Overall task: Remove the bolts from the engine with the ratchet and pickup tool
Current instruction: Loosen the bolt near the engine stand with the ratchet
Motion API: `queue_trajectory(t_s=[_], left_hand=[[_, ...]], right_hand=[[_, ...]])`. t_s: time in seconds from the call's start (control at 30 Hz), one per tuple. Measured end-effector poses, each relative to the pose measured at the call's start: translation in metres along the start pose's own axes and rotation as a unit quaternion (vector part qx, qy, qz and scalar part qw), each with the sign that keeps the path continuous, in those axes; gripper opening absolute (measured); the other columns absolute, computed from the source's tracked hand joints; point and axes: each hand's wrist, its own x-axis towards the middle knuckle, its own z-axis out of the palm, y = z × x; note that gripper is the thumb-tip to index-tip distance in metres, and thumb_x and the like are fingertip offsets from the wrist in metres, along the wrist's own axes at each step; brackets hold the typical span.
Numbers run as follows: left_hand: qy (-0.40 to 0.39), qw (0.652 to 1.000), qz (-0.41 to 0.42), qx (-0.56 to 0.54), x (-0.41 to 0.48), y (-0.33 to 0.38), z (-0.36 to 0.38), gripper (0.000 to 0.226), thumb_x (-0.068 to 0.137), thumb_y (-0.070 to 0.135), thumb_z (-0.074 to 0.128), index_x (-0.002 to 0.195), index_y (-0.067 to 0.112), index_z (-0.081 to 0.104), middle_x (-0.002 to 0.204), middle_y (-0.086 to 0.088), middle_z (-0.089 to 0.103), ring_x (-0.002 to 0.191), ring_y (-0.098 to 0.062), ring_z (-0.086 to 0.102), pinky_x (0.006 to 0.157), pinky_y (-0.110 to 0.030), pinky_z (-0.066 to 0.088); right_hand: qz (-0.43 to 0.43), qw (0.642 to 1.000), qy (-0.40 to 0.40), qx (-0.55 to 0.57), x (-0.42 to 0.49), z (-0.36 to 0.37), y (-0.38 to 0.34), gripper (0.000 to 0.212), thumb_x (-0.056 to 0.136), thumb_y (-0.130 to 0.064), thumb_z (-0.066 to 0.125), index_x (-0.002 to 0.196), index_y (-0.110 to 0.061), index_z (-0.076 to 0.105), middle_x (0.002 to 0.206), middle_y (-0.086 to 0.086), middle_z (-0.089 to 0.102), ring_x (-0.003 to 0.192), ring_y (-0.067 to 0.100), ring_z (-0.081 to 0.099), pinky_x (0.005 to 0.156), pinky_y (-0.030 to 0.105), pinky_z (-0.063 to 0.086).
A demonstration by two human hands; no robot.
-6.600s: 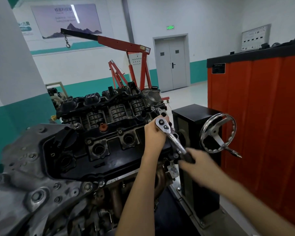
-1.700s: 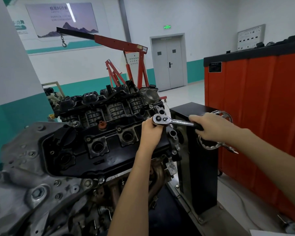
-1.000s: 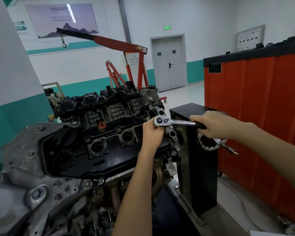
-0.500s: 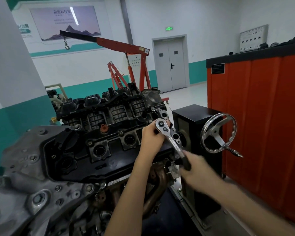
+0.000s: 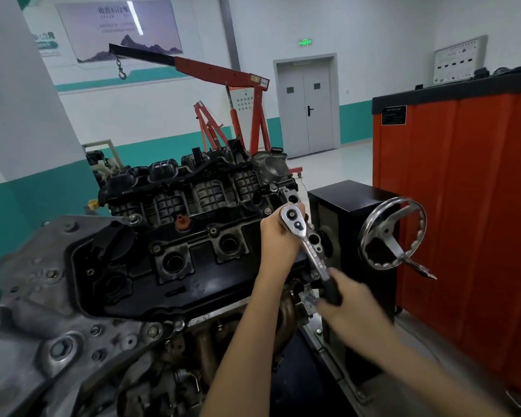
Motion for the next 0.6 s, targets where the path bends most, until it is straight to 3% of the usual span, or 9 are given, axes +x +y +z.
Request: queue_trajectory(t_s=[0.1, 0.2, 0.3, 0.37, 0.43, 0.5, 0.53, 0.6], left_hand=[[0.007, 1.000, -0.004, 0.007, 0.003, 0.001, 0.001, 0.052, 0.091, -0.005, 0.055, 0.055, 0.023, 0.030, 0.048, 0.015, 0.030, 0.052, -0.001, 0.026, 0.054, -0.017, 0.027], [-0.007, 1.000, -0.015, 0.023, 0.004, 0.002, -0.005, 0.055, 0.093, 0.003, 0.058, 0.052, 0.029, 0.032, 0.046, 0.015, 0.032, 0.049, 0.000, 0.028, 0.052, -0.014, 0.029], [-0.056, 0.997, -0.008, 0.059, 0.005, -0.001, -0.012, 0.057, 0.095, 0.012, 0.059, 0.045, 0.033, 0.041, 0.046, 0.015, 0.037, 0.048, 0.000, 0.032, 0.052, -0.012, 0.030], [-0.079, 0.994, 0.001, 0.075, 0.008, -0.002, -0.015, 0.055, 0.093, 0.007, 0.059, 0.046, 0.033, 0.049, 0.047, 0.016, 0.043, 0.050, 0.002, 0.037, 0.054, -0.011, 0.032], [-0.091, 0.992, 0.009, 0.092, 0.010, -0.001, -0.016, 0.047, 0.087, -0.001, 0.057, 0.054, 0.033, 0.060, 0.052, 0.018, 0.053, 0.054, 0.004, 0.044, 0.056, -0.010, 0.035], [-0.067, 0.995, 0.015, 0.077, 0.008, -0.001, -0.014, 0.042, 0.081, 0.003, 0.052, 0.058, 0.035, 0.065, 0.056, 0.020, 0.059, 0.057, 0.006, 0.049, 0.058, -0.008, 0.037], [-0.052, 0.996, 0.018, 0.067, 0.006, -0.001, -0.013, 0.043, 0.081, 0.005, 0.051, 0.057, 0.038, 0.064, 0.056, 0.020, 0.058, 0.058, 0.007, 0.049, 0.058, -0.008, 0.037], [-0.033, 0.998, 0.022, 0.055, 0.003, -0.005, -0.009, 0.049, 0.086, 0.003, 0.051, 0.052, 0.039, 0.056, 0.051, 0.018, 0.050, 0.053, 0.004, 0.043, 0.054, -0.010, 0.035]], right_hand=[[0.031, 0.995, 0.040, 0.088, -0.006, 0.050, -0.011, 0.015, 0.084, -0.009, 0.058, 0.085, -0.024, 0.055, 0.063, 0.002, 0.056, 0.047, 0.009, 0.050, 0.045, 0.021, 0.040], [0.022, 0.999, 0.022, 0.037, -0.001, 0.035, -0.006, 0.012, 0.083, -0.005, 0.057, 0.085, -0.017, 0.055, 0.062, 0.003, 0.054, 0.047, 0.009, 0.048, 0.045, 0.024, 0.039], [-0.038, 0.991, -0.060, -0.113, 0.018, -0.031, 0.003, 0.017, 0.082, -0.003, 0.059, 0.088, -0.019, 0.058, 0.062, -0.001, 0.053, 0.044, 0.003, 0.048, 0.044, 0.017, 0.040], [-0.095, 0.955, -0.093, -0.264, 0.044, -0.078, -0.001, 0.021, 0.084, -0.008, 0.060, 0.086, -0.028, 0.053, 0.061, -0.005, 0.052, 0.044, 0.003, 0.049, 0.045, 0.018, 0.039], [-0.144, 0.902, -0.087, -0.398, 0.068, -0.105, -0.010, 0.015, 0.087, -0.013, 0.058, 0.090, -0.026, 0.050, 0.058, -0.009, 0.047, 0.046, 0.002, 0.044, 0.047, 0.020, 0.033], [-0.163, 0.879, -0.067, -0.443, 0.076, -0.108, -0.013, 0.011, 0.088, -0.017, 0.057, 0.094, -0.022, 0.049, 0.057, -0.009, 0.046, 0.048, 0.001, 0.043, 0.046, 0.017, 0.027], [-0.151, 0.889, -0.054, -0.429, 0.072, -0.101, -0.008, 0.012, 0.088, -0.017, 0.058, 0.092, -0.023, 0.048, 0.059, -0.008, 0.048, 0.049, 0.001, 0.045, 0.045, 0.016, 0.029], [-0.108, 0.942, -0.033, -0.315, 0.048, -0.075, 0.006, 0.020, 0.086, -0.014, 0.060, 0.085, -0.026, 0.044, 0.062, -0.004, 0.052, 0.050, 0.007, 0.050, 0.045, 0.019, 0.038]])
